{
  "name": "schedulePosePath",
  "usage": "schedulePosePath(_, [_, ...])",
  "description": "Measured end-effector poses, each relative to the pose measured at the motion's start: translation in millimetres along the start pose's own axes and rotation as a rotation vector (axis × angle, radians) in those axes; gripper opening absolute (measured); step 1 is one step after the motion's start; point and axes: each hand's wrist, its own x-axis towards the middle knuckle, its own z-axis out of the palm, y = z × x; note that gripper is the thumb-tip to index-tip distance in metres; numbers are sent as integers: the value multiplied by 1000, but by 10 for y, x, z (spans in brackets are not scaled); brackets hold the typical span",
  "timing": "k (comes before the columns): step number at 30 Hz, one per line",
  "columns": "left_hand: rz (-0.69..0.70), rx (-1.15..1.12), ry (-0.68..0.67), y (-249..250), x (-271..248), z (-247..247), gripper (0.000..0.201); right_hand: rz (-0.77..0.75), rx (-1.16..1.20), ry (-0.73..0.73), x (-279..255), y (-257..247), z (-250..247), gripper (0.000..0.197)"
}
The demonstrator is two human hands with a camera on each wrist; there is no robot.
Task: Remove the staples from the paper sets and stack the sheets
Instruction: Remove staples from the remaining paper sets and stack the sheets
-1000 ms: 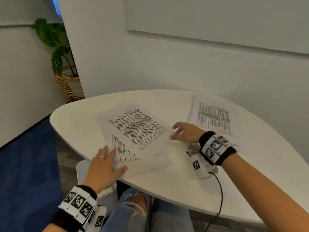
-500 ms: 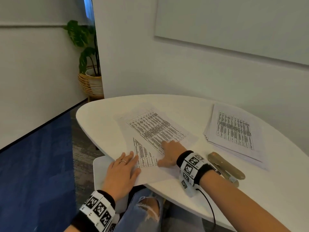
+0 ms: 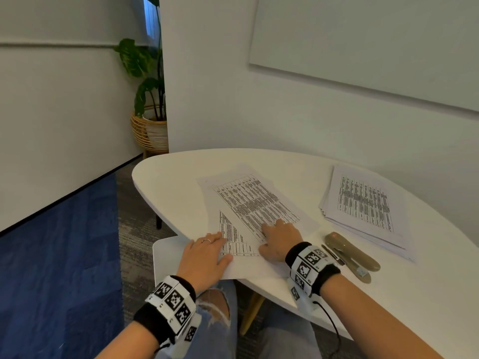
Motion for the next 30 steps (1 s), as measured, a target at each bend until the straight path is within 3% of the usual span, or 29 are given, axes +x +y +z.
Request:
schedulePosePath(4, [20, -10, -45, 16, 46, -70, 63, -20, -25, 7, -305, 20, 76, 51])
schedulePosePath(8, [192, 115, -201, 236, -12, -52, 67, -40, 15, -27, -492, 203, -42, 46])
schedulePosePath(10, [276, 189, -263, 368, -97, -25, 73, 21, 167, -24, -501, 370, -142, 45])
schedulePosePath(12, [342, 228, -311, 480, -180, -7, 87, 123, 259, 85, -490, 565, -239, 46])
schedulePosePath(14, [430, 216, -369, 594, -240, -13, 79, 236, 233, 172, -482, 793, -312, 48])
schedulePosePath(16, [492, 93, -395, 683, -237, -59, 66, 341, 144, 126, -460, 1021, -341, 51])
schedulePosePath(18, [453, 10, -362, 710, -162, -113, 62, 399, 128, 11, -455, 1186, -329, 52])
schedulePosePath(20, [320, 114, -304, 680, -49, -141, 69, 418, 185, -50, -483, 1298, -291, 54])
schedulePosePath(23, [99, 277, -382, 626, 71, -75, 84, 429, 248, -84, -555, 1388, -234, 49])
schedulePosePath(26, [140, 320, -409, 660, 164, -20, 85, 437, 265, -78, -607, 1426, -214, 40])
schedulePosePath(30, [185, 329, -474, 781, 327, -63, 82, 443, 229, 84, -633, 1456, -302, 13])
